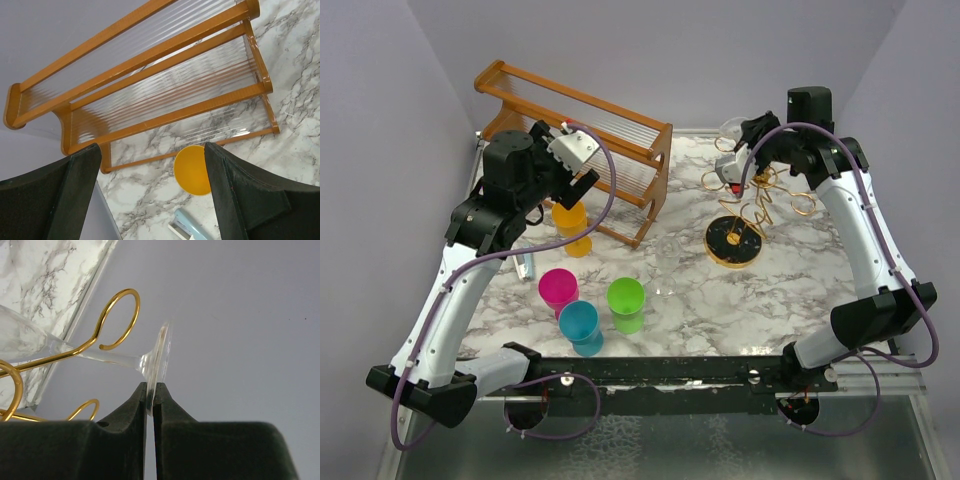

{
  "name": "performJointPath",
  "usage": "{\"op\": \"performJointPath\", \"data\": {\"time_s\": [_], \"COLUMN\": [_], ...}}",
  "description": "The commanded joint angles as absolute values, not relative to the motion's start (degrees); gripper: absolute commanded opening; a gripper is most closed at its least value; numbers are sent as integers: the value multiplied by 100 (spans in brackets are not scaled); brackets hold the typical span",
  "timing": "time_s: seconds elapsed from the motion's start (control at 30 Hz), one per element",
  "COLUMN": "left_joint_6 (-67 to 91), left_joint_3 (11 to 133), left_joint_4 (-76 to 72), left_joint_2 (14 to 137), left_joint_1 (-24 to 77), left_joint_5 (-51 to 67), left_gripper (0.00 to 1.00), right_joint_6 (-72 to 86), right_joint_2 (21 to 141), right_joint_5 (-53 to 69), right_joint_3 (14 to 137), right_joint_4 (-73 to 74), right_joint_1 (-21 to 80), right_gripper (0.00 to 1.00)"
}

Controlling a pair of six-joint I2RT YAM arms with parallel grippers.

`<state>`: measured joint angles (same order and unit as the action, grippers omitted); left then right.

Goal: Place the wine glass upside down on the wine glass rack

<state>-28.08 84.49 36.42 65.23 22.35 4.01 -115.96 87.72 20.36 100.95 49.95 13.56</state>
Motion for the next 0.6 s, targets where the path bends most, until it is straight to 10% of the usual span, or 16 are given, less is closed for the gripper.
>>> {"op": "performJointPath", "data": {"time_s": [0.0,0.57], "left_joint_6": [-2877,-2907], "left_joint_3": [8419,8332], "left_joint_4": [3421,3415], "left_joint_2": [6401,6351], "left_joint_1": [2216,2215], "left_joint_5": [240,249], "left_gripper": [87,87], "right_joint_6": [-11729,-11666], "right_joint_2": [8686,8596], "right_joint_5": [2039,2306], "right_joint_3": [10218,10373], "right_joint_4": [5141,5411], "right_joint_1": [1415,1424], "right_gripper": [7,8]}}
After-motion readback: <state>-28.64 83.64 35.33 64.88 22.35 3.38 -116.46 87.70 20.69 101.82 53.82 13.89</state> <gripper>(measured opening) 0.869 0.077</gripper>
